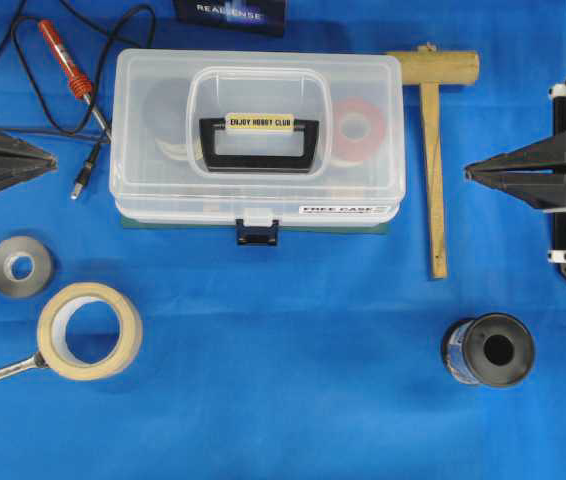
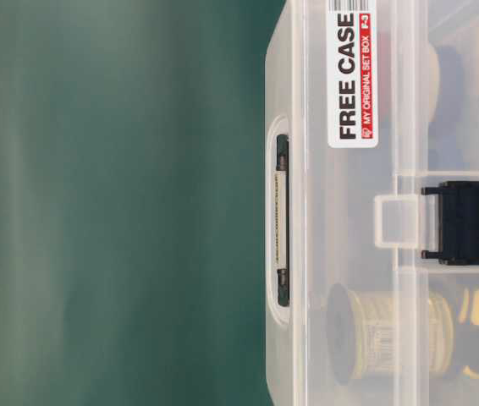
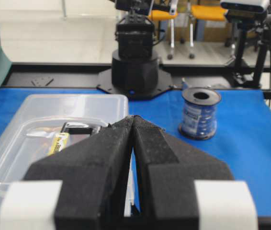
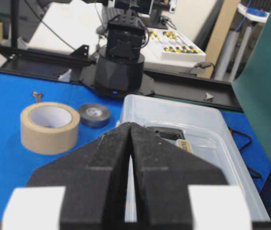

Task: Open the tool box with both arms.
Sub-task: 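Move both grippers inward to the left and right edges of the lid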

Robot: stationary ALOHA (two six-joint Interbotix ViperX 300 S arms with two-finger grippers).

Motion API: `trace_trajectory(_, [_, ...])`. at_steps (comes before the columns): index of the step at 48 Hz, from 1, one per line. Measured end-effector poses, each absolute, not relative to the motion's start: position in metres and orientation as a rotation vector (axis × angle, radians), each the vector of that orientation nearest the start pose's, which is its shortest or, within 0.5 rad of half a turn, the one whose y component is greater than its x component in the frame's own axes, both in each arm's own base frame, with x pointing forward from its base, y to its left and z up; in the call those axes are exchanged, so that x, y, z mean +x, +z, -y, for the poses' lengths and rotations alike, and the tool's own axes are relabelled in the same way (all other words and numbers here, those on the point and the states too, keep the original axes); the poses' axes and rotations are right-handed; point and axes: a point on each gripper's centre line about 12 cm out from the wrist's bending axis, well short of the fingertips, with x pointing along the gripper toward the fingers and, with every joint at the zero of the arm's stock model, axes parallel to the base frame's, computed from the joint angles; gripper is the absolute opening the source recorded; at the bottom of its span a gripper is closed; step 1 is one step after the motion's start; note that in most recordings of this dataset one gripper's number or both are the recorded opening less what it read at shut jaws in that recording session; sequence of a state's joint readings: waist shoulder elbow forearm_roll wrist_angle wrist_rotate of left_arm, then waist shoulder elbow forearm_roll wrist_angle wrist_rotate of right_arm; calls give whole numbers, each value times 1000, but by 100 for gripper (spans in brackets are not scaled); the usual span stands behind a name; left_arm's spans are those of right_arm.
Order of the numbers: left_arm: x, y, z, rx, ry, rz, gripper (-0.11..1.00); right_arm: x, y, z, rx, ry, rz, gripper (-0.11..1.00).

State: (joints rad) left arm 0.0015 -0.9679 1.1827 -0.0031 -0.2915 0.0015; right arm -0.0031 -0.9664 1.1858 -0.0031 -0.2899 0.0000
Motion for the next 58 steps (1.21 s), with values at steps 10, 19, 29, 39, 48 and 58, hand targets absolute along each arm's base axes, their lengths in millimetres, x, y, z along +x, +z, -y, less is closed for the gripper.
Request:
trace_trajectory(10, [196, 285, -4, -4, 21, 14, 0, 201, 288, 6, 22, -32, -15, 0])
trace_trajectory(19, [193, 269, -24, -24, 125, -119, 0, 202, 274, 22, 30, -111, -157, 1])
trace_trajectory(29, [187, 252, -46, -43, 239, -255, 6, 201, 258, 38, 50, -187, -268, 25])
trace_trajectory(39, [185, 229, -49, -37, 252, -372, 65, 206, 227, 51, 80, -241, -455, 82])
trace_trajectory(48, [186, 215, -49, -14, 244, -435, 89, 212, 196, 59, 107, -268, -619, 87])
trace_trajectory(58, [193, 201, -52, -19, 246, -489, 90, 217, 187, 61, 114, -271, -657, 87])
